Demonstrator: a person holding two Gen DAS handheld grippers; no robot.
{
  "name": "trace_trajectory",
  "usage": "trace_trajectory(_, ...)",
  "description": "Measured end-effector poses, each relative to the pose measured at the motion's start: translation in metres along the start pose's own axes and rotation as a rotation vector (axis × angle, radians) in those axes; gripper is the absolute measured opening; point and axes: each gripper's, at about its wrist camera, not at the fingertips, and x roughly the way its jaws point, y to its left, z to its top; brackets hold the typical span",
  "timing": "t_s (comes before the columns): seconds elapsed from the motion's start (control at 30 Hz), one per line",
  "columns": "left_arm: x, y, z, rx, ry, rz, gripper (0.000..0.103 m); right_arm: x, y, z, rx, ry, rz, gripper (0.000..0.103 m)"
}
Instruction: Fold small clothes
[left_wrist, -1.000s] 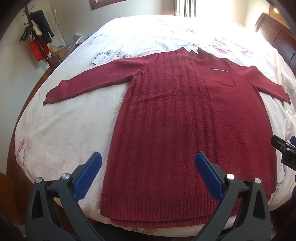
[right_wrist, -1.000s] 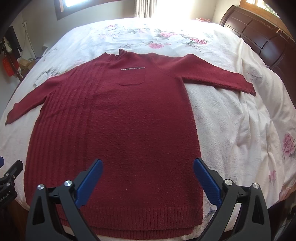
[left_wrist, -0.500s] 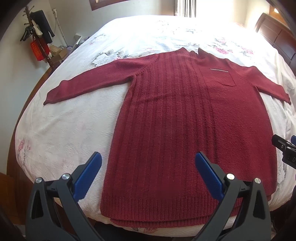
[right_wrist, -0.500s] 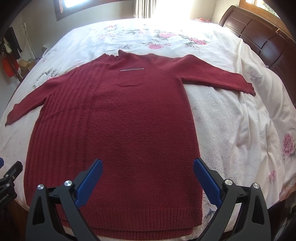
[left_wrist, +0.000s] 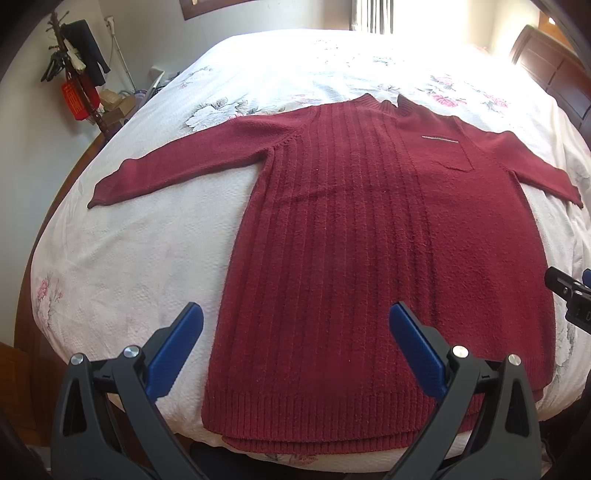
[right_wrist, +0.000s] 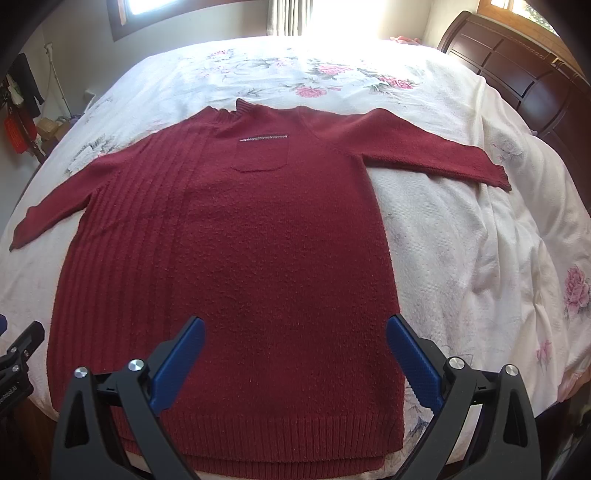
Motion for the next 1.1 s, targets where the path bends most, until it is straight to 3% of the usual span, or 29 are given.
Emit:
trace_trajectory(0.33,0.002,0.000,0.002,-0.005,-0.014,-0.028,0.100,0.002,-0.002,0.002,0.005,-0.003,0.001,0.099)
trace_trajectory(0.47,0.012,-0.003,0.006,-0.014,-0.027,-0.134,0.100,0.009,-0.017,0.009,0.021,-0.045,0.077,0.099)
trace_trajectory(0.53,0.023,-0.013,0.014,0.006,-0.007,-0.111,0.100,0.015,-0.036,0.019,0.047,-0.041,0.120,0.099)
trace_trajectory(0.57,0.027,-0.020,0.020,0.025,-0.004,-0.102,0.100,0.017,-0.049,0.026,0.066,-0.043,0.134,0.099)
trace_trajectory(0.7,0.041,-0.049,0.057,0.036,-0.017,-0.119,0.100,0.035,-0.114,0.068,0.087,0.004,0.017,0.099)
trace_trajectory(0.87,0.057,-0.100,0.115,0.017,-0.062,-0.161,0.100,0.055,-0.225,0.138,0.153,-0.016,-0.148,0.099)
trace_trajectory(0.93,0.062,-0.125,0.136,0.010,-0.086,-0.173,0.100,0.050,-0.271,0.165,0.187,-0.063,-0.213,0.099)
trace_trajectory(1.0,0.071,-0.150,0.156,0.003,-0.098,-0.183,0.100,0.068,-0.319,0.185,0.253,-0.014,-0.176,0.097)
trace_trajectory(1.03,0.075,-0.162,0.164,0.000,-0.104,-0.190,0.100,0.097,-0.337,0.188,0.288,0.053,-0.146,0.096)
trace_trajectory(1.1,0.085,-0.186,0.179,0.000,-0.097,-0.203,0.100,0.117,-0.373,0.197,0.359,0.083,-0.138,0.094)
